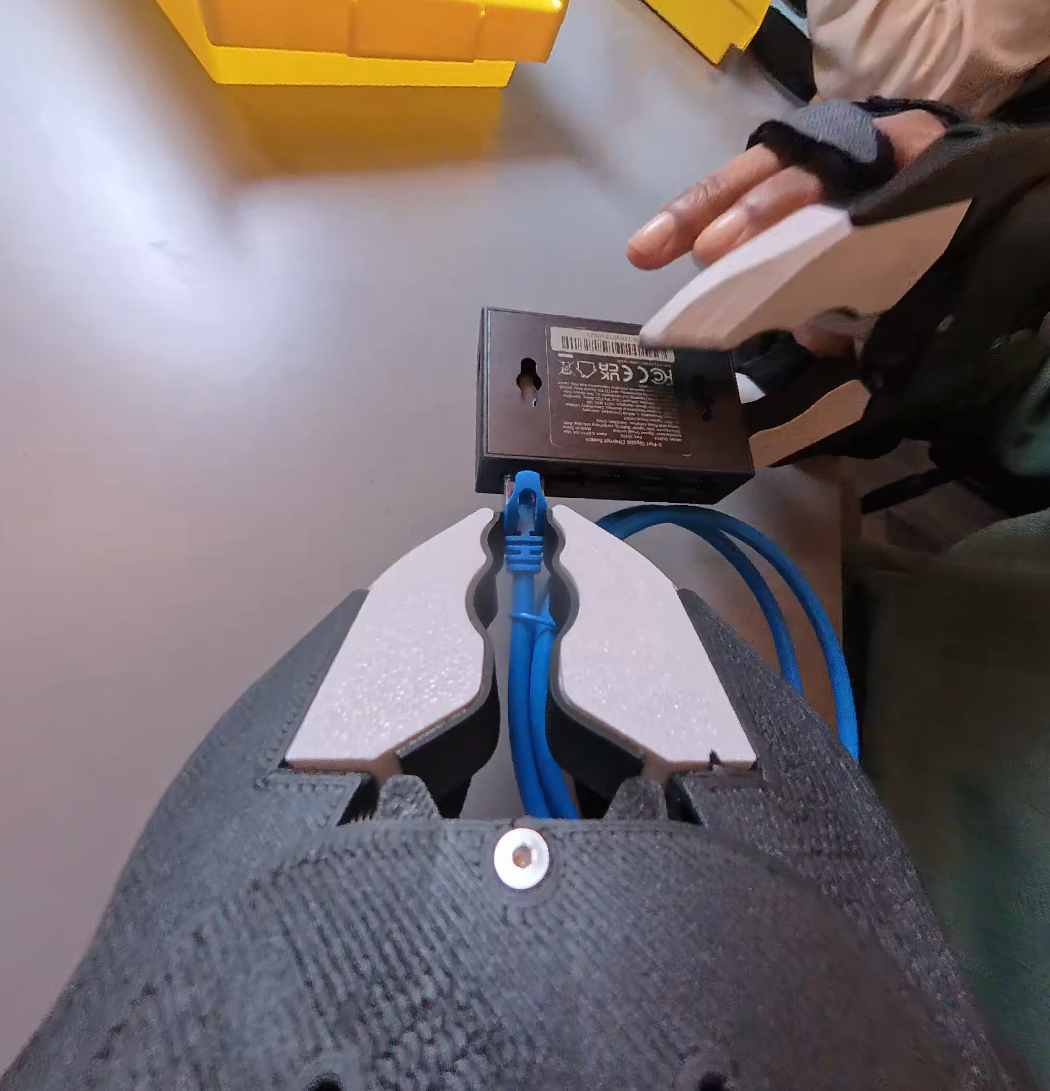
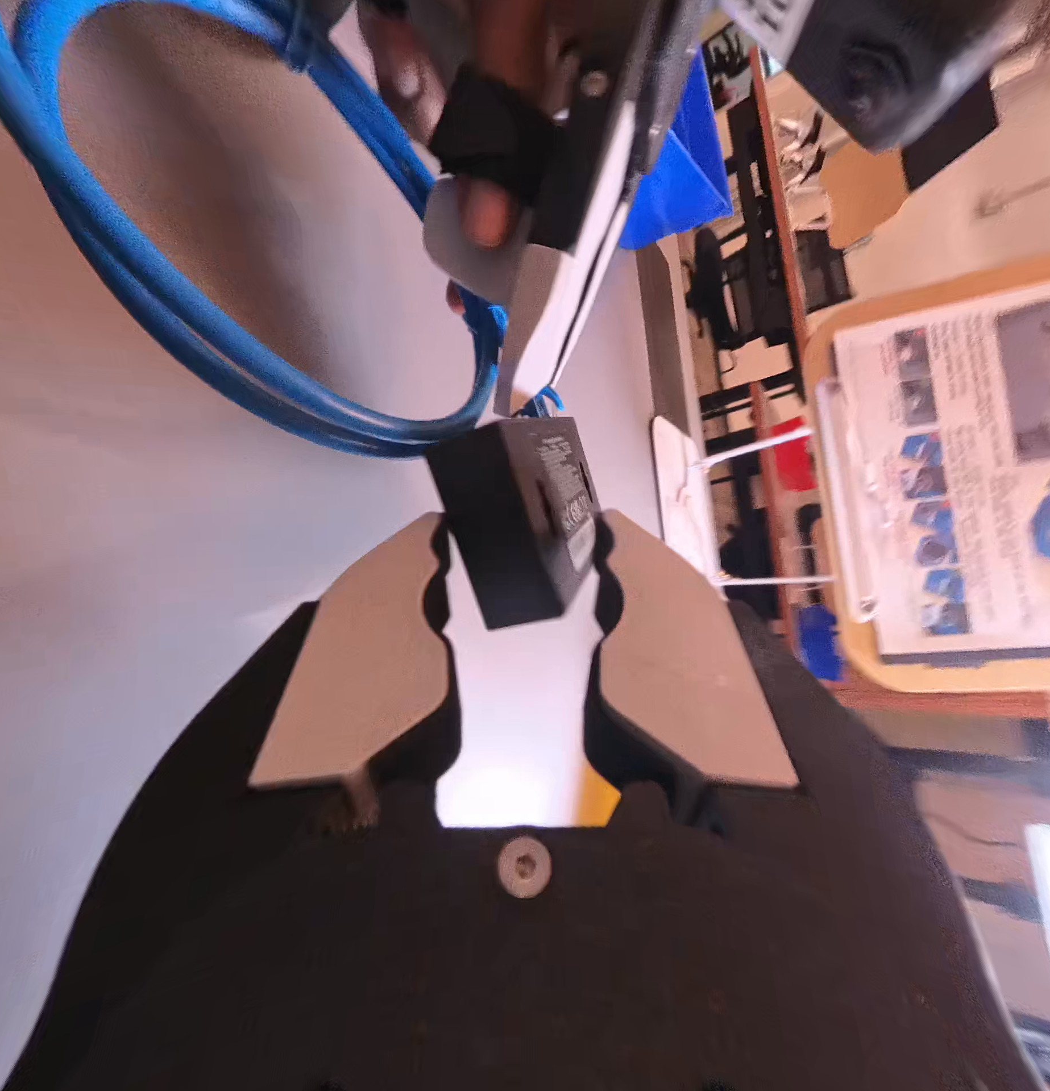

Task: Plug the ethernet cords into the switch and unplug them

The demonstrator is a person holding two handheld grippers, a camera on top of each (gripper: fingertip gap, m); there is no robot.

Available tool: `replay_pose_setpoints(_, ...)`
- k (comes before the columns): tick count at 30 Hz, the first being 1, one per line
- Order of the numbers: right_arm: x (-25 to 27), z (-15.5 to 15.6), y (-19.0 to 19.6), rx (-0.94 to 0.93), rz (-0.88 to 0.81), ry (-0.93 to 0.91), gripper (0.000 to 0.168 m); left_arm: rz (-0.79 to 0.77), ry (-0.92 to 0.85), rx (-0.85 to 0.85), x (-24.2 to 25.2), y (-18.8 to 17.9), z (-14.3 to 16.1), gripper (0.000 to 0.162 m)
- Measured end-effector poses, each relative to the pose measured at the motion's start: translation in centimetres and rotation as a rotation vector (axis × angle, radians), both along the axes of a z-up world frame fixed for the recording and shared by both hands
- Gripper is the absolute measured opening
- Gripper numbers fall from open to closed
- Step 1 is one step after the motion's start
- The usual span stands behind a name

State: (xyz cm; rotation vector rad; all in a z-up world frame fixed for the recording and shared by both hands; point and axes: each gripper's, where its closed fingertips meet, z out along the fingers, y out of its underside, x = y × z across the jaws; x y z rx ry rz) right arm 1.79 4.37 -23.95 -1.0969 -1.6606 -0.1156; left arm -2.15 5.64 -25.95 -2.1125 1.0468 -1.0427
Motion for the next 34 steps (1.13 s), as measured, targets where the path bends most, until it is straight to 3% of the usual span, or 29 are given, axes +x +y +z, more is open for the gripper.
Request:
replay_pose_setpoints(1,-0.1,-0.4,0.1,0.073,0.011,-0.037,0.037,0.008,0.005,0.005,0.0,0.0,-0.1,0.013)
replay_pose_setpoints(4,-0.2,-1.1,0.5,0.162,0.036,-0.072,0.033,0.018,0.013,0.014,-0.3,0.0,-0.4,0.013)
replay_pose_setpoints(10,-0.8,0.8,0.7,0.318,0.077,0.011,0.031,0.003,-0.097,-0.088,-0.3,-0.3,0.9,0.013)
replay_pose_setpoints(14,-1.2,1.8,0.2,0.16,0.158,0.102,0.039,-0.064,-0.209,-0.179,0.4,-1.7,1.9,0.013)
replay_pose_setpoints(17,-2.0,1.0,-0.5,0.039,0.204,0.116,0.039,-0.086,-0.197,-0.187,0.9,-2.3,1.7,0.013)
replay_pose_setpoints(24,-2.2,0.9,-1.4,0.038,0.214,0.119,0.038,-0.144,-0.196,-0.126,0.9,-2.7,1.5,0.014)
replay_pose_setpoints(29,-0.7,3.0,-0.2,0.059,0.157,0.212,0.038,-0.009,-0.374,0.232,-4.2,-0.1,11.2,0.029)
replay_pose_setpoints(31,0.2,3.5,1.0,0.069,0.116,0.24,0.038,0.135,-0.332,0.417,-9.0,1.7,15.2,0.027)
replay_pose_setpoints(34,1.5,3.3,2.8,0.056,0.059,0.253,0.038,0.379,-0.081,0.597,-17.8,5.1,18.2,0.027)
